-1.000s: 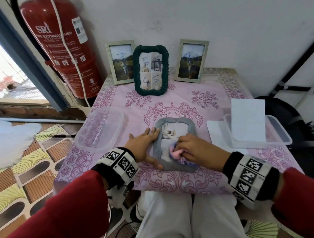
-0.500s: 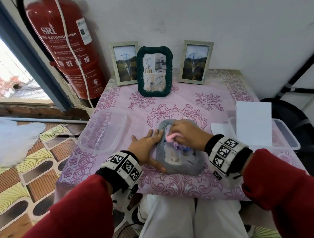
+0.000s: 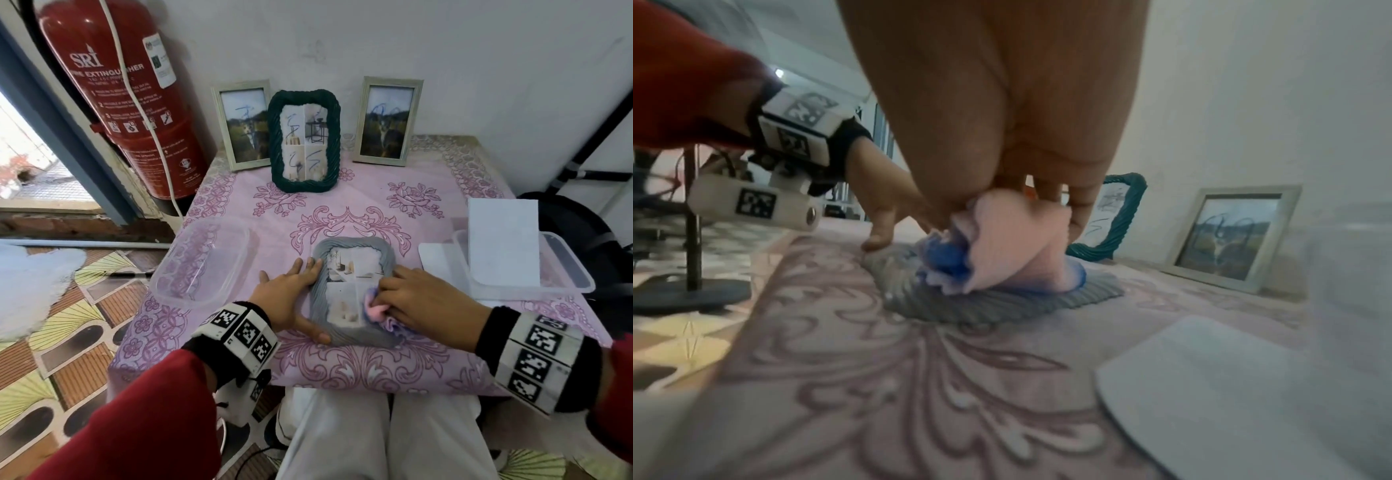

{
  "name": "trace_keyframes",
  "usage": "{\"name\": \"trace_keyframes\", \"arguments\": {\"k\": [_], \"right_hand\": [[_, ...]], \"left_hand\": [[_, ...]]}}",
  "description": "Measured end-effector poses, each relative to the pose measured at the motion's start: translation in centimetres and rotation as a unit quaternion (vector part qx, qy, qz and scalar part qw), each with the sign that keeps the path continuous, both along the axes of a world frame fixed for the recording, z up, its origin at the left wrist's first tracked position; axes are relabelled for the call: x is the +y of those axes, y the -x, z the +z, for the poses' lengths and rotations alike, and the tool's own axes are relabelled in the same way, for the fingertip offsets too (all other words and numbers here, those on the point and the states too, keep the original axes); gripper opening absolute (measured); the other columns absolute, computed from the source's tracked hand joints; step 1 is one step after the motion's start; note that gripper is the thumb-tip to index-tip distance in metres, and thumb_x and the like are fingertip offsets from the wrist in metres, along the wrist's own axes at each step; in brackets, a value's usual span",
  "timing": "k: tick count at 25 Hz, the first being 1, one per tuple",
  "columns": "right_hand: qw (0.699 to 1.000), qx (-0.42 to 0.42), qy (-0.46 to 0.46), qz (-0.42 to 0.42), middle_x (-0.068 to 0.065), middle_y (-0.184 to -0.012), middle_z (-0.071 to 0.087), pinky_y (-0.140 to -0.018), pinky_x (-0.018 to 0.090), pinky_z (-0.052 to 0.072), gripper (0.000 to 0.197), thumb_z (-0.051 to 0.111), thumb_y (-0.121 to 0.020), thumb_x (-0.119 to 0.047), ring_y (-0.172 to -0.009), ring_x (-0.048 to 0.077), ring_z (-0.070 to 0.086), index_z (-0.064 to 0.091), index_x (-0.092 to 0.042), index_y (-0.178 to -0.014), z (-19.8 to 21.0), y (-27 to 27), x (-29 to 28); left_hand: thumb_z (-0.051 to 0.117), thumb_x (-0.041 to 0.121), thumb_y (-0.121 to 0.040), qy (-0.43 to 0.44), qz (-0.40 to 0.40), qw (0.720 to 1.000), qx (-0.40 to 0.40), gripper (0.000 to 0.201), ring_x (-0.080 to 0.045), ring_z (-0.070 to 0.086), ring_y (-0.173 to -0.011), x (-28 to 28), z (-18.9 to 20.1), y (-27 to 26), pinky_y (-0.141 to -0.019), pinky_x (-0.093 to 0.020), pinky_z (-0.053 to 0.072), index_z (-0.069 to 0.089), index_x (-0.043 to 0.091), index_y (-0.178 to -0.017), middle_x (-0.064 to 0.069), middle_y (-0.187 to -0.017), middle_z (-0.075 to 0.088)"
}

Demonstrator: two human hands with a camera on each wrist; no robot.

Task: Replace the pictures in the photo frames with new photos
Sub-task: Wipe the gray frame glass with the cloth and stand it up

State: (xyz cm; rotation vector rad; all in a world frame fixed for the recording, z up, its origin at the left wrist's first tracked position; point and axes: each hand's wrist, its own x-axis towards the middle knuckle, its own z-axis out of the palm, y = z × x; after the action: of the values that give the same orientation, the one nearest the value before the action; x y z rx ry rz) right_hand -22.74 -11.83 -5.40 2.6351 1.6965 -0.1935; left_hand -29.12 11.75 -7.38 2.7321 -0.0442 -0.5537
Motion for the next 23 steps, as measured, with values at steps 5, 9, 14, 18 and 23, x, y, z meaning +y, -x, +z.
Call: {"name": "trace_keyframes", "arguments": {"k": [5,9,14,18,23], "right_hand": [[0.998,-0.049,0.007,-0.048,-0.008,-0.105,0.057,-0.076,0.023,0.025,0.013,0.046,-0.094,-0.02,-0.094,0.012,0.039,0.056,-0.025,-0.099,-0.6,-3.1,1.7],[0.993,-0.084,0.022,-0.078,-0.005,-0.11,0.059,-0.083,0.028,0.035,0.022,0.041,-0.094,-0.02,-0.102,0.016,0.044,0.061,-0.019,-0.105,-0.3,-6.2,4.4],[0.998,-0.014,0.011,-0.066,0.002,-0.108,0.061,-0.083,0.033,0.039,0.023,0.044,-0.09,-0.018,-0.097,0.02,0.046,0.064,-0.013,-0.1,-0.5,-6.1,7.1],[0.999,-0.011,-0.004,-0.029,-0.001,-0.107,0.057,-0.084,0.032,0.037,0.017,0.047,-0.089,-0.02,-0.102,0.019,0.046,0.062,-0.016,-0.095,-1.0,-2.6,7.5],[0.998,-0.022,0.013,0.056,-0.006,-0.104,0.059,-0.078,0.035,0.037,0.014,0.052,-0.082,-0.02,-0.098,0.02,0.049,0.06,-0.025,-0.092,-0.4,1.5,4.3]], "left_hand": [[0.076,0.063,-0.055,-0.026,-0.009,1.0,-0.002,0.13,-0.016,0.006,-0.147,-0.1,0.1,-0.1,-0.113,-0.061,0.009,-0.007,0.027,-0.15,0.003,-0.159,-0.004],[0.076,0.063,-0.056,-0.037,-0.013,0.999,0.001,0.131,-0.016,0.006,-0.147,-0.2,0.2,-0.2,-0.113,-0.064,0.009,-0.008,0.026,-0.15,0.001,-0.159,-0.005],[0.077,0.062,-0.055,-0.036,-0.009,0.999,0.007,0.131,-0.016,0.005,-0.147,-0.3,0.3,-0.2,-0.112,-0.065,0.008,-0.007,0.026,-0.15,0.001,-0.159,-0.005],[0.078,0.062,-0.053,-0.036,-0.003,0.999,0.001,0.132,-0.016,0.008,-0.146,-0.3,0.2,-0.2,-0.111,-0.063,0.014,-0.005,0.027,-0.15,0.001,-0.159,-0.003],[0.078,0.061,-0.053,-0.015,0.005,1.0,0.001,0.132,-0.013,0.0,-0.147,-0.2,-0.1,-0.1,-0.112,-0.065,0.006,-0.006,0.028,-0.149,0.004,-0.159,-0.004]]}}
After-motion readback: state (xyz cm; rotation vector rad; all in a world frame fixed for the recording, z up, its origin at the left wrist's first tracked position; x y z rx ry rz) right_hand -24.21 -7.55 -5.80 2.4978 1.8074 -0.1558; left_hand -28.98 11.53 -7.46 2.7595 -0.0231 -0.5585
